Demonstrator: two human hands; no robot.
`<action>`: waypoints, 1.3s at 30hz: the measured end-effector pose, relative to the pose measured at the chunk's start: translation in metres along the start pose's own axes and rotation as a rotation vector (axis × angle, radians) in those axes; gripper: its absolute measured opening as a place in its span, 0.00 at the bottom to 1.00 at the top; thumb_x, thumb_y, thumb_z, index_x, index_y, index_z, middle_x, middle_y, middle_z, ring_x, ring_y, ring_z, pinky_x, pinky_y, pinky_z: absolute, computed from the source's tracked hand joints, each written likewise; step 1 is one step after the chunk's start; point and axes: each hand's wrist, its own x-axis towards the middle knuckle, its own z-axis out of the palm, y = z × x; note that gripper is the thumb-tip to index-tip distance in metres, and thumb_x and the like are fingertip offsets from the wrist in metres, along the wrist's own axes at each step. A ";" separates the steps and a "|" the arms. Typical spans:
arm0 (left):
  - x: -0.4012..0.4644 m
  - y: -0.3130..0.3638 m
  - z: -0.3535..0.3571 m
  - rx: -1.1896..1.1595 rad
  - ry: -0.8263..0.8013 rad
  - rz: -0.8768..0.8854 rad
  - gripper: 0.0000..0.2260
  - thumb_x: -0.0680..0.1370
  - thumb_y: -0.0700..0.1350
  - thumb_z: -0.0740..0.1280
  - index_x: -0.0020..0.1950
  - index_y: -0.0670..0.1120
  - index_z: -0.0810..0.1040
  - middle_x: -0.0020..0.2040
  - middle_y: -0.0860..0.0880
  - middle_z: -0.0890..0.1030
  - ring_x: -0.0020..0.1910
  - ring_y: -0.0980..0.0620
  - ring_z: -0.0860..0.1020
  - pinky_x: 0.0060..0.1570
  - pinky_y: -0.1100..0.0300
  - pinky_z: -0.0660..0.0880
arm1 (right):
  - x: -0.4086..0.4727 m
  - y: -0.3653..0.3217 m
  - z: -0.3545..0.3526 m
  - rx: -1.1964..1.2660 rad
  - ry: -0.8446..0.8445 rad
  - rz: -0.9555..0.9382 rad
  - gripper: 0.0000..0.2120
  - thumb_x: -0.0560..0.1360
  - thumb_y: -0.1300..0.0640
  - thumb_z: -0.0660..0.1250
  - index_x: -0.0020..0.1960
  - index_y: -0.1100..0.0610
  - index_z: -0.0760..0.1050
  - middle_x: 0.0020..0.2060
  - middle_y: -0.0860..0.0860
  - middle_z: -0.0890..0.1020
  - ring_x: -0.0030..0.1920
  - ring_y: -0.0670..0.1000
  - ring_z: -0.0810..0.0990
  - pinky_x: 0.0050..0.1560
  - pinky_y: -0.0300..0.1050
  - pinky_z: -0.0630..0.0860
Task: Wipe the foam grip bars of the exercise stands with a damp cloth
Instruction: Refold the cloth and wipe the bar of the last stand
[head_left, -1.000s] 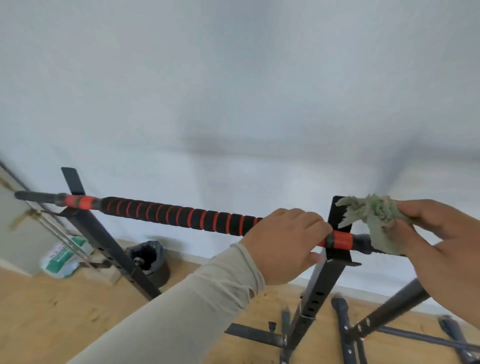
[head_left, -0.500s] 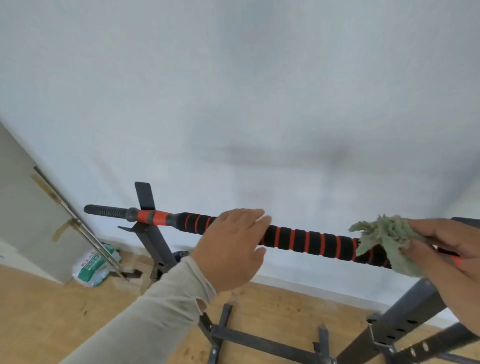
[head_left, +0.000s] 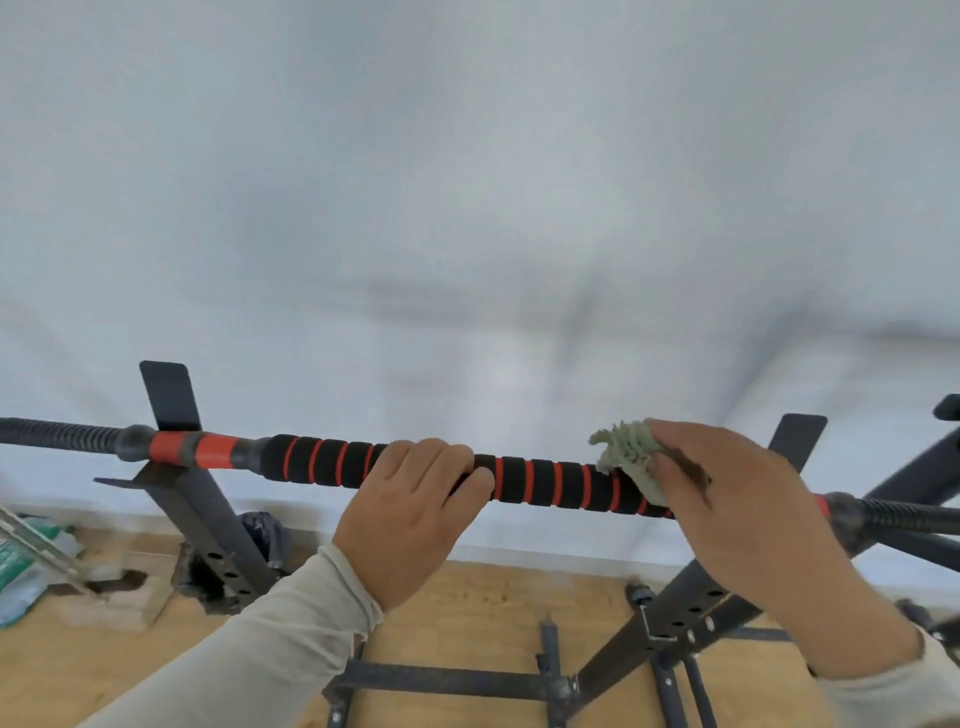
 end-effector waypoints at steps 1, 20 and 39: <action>-0.002 0.002 0.000 -0.002 0.016 0.000 0.11 0.78 0.35 0.58 0.53 0.45 0.77 0.46 0.46 0.79 0.43 0.44 0.77 0.47 0.49 0.75 | -0.003 0.001 0.006 -0.054 -0.031 -0.018 0.04 0.81 0.53 0.65 0.52 0.46 0.78 0.40 0.38 0.80 0.40 0.42 0.77 0.40 0.39 0.74; -0.002 -0.087 -0.044 -0.374 -0.540 -0.255 0.17 0.72 0.71 0.63 0.51 0.60 0.73 0.44 0.60 0.75 0.45 0.59 0.73 0.46 0.61 0.72 | -0.036 -0.004 0.028 0.124 0.115 0.171 0.13 0.82 0.52 0.64 0.64 0.48 0.81 0.49 0.39 0.83 0.48 0.46 0.81 0.51 0.43 0.77; 0.041 0.005 -0.015 -0.183 -0.302 0.023 0.24 0.72 0.64 0.68 0.57 0.46 0.77 0.46 0.50 0.80 0.40 0.47 0.78 0.41 0.51 0.76 | -0.037 -0.007 0.078 -0.194 0.235 0.125 0.20 0.83 0.51 0.57 0.70 0.57 0.76 0.70 0.52 0.78 0.70 0.53 0.75 0.76 0.53 0.66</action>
